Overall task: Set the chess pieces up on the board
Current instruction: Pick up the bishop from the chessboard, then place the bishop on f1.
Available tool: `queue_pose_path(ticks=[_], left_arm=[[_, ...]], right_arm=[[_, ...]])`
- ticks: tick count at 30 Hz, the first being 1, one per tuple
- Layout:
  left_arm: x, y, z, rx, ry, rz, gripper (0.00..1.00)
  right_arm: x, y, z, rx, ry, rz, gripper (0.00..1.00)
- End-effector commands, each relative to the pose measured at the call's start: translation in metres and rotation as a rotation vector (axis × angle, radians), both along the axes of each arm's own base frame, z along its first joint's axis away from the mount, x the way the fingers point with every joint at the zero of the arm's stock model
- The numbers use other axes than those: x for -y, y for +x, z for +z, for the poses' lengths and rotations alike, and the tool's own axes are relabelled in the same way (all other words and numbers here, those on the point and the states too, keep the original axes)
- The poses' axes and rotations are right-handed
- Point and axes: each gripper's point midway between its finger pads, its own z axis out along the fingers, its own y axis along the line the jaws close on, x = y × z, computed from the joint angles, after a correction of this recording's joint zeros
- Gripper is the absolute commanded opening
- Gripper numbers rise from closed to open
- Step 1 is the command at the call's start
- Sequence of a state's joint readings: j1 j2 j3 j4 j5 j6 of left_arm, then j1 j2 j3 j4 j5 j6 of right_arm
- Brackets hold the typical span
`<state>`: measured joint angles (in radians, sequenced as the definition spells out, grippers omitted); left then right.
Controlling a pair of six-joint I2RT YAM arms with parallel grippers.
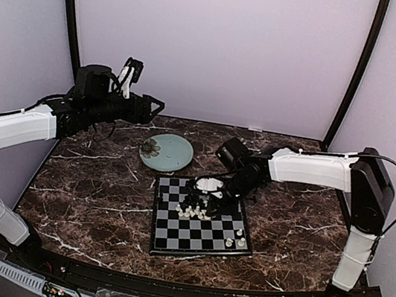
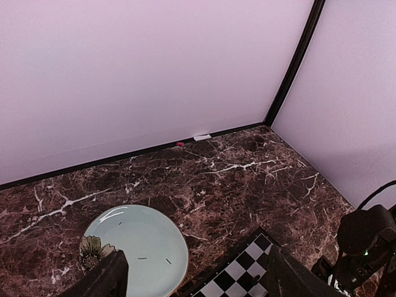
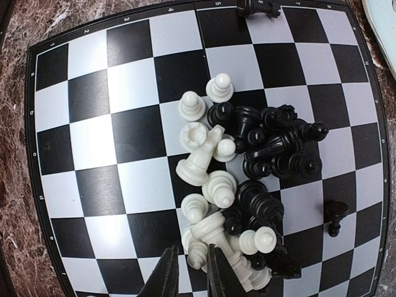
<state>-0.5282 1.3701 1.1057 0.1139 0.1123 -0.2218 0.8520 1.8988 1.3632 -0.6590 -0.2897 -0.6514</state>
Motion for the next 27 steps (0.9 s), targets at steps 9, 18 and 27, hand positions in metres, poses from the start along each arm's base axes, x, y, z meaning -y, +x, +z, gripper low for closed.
queue_pose_path(ticks=[9, 18, 27], left_arm=[[-0.002, -0.006, 0.013, 0.027, -0.015, -0.004, 0.79], [-0.002, -0.005, 0.011, 0.022, -0.013, -0.005, 0.79], [0.0, -0.004, 0.007, 0.01, -0.016, -0.011, 0.79]], right_arm=[[-0.002, -0.005, 0.013, 0.03, 0.005, 0.019, 0.03], [0.015, -0.021, 0.037, 0.027, 0.012, 0.017, 0.03], [0.033, -0.05, 0.029, -0.013, -0.022, 0.046, 0.03]])
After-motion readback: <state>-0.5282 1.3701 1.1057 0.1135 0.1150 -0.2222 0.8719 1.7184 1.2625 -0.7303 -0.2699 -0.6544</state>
